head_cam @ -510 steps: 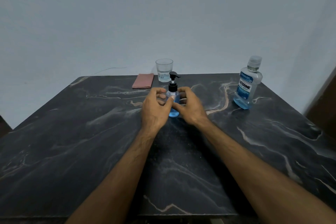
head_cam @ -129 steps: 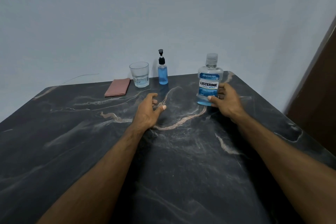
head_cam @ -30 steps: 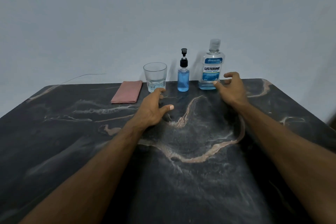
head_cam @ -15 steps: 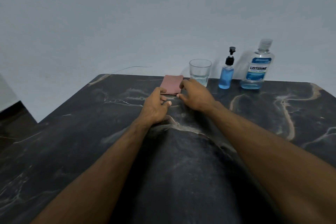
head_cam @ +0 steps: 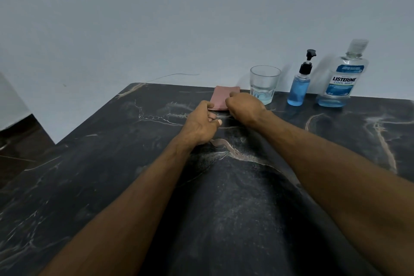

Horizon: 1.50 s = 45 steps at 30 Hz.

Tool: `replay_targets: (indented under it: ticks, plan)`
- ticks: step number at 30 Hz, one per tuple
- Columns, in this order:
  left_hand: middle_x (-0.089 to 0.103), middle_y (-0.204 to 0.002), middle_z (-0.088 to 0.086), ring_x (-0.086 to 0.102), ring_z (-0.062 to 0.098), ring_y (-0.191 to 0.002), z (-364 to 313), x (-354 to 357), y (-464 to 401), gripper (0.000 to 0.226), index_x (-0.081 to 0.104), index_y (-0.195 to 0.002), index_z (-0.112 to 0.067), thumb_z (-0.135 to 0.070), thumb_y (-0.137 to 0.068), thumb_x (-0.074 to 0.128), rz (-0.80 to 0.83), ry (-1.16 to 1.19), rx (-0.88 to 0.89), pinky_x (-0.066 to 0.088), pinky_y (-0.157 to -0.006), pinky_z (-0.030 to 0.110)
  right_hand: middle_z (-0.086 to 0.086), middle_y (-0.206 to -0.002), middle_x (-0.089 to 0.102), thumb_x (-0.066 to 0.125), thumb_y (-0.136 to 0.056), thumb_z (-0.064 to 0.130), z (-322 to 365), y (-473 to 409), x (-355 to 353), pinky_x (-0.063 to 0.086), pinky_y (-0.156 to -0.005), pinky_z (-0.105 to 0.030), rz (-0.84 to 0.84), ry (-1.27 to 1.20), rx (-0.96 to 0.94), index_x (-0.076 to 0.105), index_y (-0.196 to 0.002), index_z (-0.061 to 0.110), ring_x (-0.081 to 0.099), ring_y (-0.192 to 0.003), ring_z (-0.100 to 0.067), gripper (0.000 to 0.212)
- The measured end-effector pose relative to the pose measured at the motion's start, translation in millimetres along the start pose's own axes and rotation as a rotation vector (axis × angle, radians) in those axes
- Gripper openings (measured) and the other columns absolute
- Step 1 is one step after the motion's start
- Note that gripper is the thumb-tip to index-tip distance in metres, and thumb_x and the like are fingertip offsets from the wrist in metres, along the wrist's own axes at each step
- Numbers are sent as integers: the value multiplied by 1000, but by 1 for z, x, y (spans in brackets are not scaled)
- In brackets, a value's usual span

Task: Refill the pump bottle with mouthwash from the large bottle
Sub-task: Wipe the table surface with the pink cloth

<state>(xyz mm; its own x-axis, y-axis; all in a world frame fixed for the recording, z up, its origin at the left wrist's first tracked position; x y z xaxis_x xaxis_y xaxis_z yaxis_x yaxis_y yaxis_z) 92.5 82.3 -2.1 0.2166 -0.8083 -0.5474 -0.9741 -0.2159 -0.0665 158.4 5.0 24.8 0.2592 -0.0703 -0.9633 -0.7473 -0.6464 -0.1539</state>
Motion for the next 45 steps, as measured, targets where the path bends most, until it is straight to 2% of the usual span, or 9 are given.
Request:
replay_targets:
  ticks: [6, 12, 16, 23, 26, 29, 34, 39, 45]
  plan:
    - [60, -94, -2, 59, 14, -89, -3, -11, 18, 37, 45, -125, -18, -14, -92, 60, -61, 74, -24, 55, -80, 35, -18, -107, 57, 48, -91, 9, -13, 29, -39, 46, -76, -39, -135, -225, 51, 59, -105, -1, 58, -93, -34, 20]
    - [58, -88, -6, 60, 18, -91, -19, -19, 58, 33, 49, -125, -12, -12, -93, 57, -169, 123, -9, 52, -83, 33, -1, -81, 61, 60, -90, 19, -25, 120, -70, 38, -58, -18, -219, -425, 35, 66, -87, 12, 57, -70, -13, 10]
    - [56, -84, -13, 56, 10, -92, -26, -17, 93, 32, 52, -124, -12, -11, -93, 57, -208, 147, -2, 43, -80, 21, -3, -87, 64, 61, -86, 19, -9, 189, -71, 50, -71, -37, -139, -373, -69, 66, -90, 11, 59, -77, -19, 10]
    - [55, -82, -16, 55, 3, -82, -28, -5, 135, 31, 52, -124, -11, -12, -93, 57, -196, 206, -3, 40, -74, 17, 3, -88, 66, 64, -83, 21, -9, 264, -69, 52, -74, -36, 35, -457, -83, 69, -91, 16, 60, -77, -12, 10]
    - [55, -86, -15, 54, 4, -88, -29, -2, 142, 32, 53, -124, -12, -15, -93, 59, -177, 216, 7, 40, -83, 20, 10, -96, 65, 63, -82, 23, -15, 277, -55, 51, -83, -33, 177, -480, -38, 70, -93, 21, 61, -90, -10, 13]
    - [55, -87, -14, 53, 1, -85, -28, 0, 145, 31, 53, -124, -15, -16, -93, 58, -173, 219, 7, 40, -83, 20, 4, -112, 60, 59, -86, 36, -23, 271, -58, 43, -89, -29, 14, -549, 102, 66, -109, 21, 55, -106, -14, 28]
    - [57, -89, -13, 56, 6, -91, -31, 3, 145, 30, 53, -123, -17, -18, -93, 59, -167, 227, 14, 42, -83, 23, -11, -154, 28, 41, -90, 64, 19, 241, -23, 27, -114, -45, 84, -494, 250, 31, -147, 19, 28, -141, -28, 74]
    - [65, -92, -6, 63, 18, -99, -28, -4, 140, 28, 54, -118, -19, -18, -91, 61, -190, 249, 38, 48, -93, 33, -10, -161, 8, 26, -94, 63, 46, 222, 1, 10, -118, -50, 151, -406, 272, 21, -149, 26, 5, -148, -31, 66]
    - [63, -87, -7, 63, 16, -93, -32, 9, 134, 30, 54, -119, -18, -19, -90, 62, -179, 284, 46, 46, -83, 26, -6, -158, 19, 23, -100, 46, 60, 244, -8, 14, -116, -44, 69, -402, 109, 28, -145, 24, 13, -147, -27, 50]
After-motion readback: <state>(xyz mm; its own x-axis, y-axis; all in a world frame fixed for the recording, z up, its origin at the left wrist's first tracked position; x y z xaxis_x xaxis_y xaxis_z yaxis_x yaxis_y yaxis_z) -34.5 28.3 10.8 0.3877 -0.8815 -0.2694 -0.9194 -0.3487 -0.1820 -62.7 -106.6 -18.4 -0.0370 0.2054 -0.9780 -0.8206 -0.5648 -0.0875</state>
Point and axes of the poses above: each hand's wrist, its own y-axis away from the middle knuckle, its own x-axis out of the palm, z = x × y, the point moved 10 cm from there along -y, towards the middle knuckle
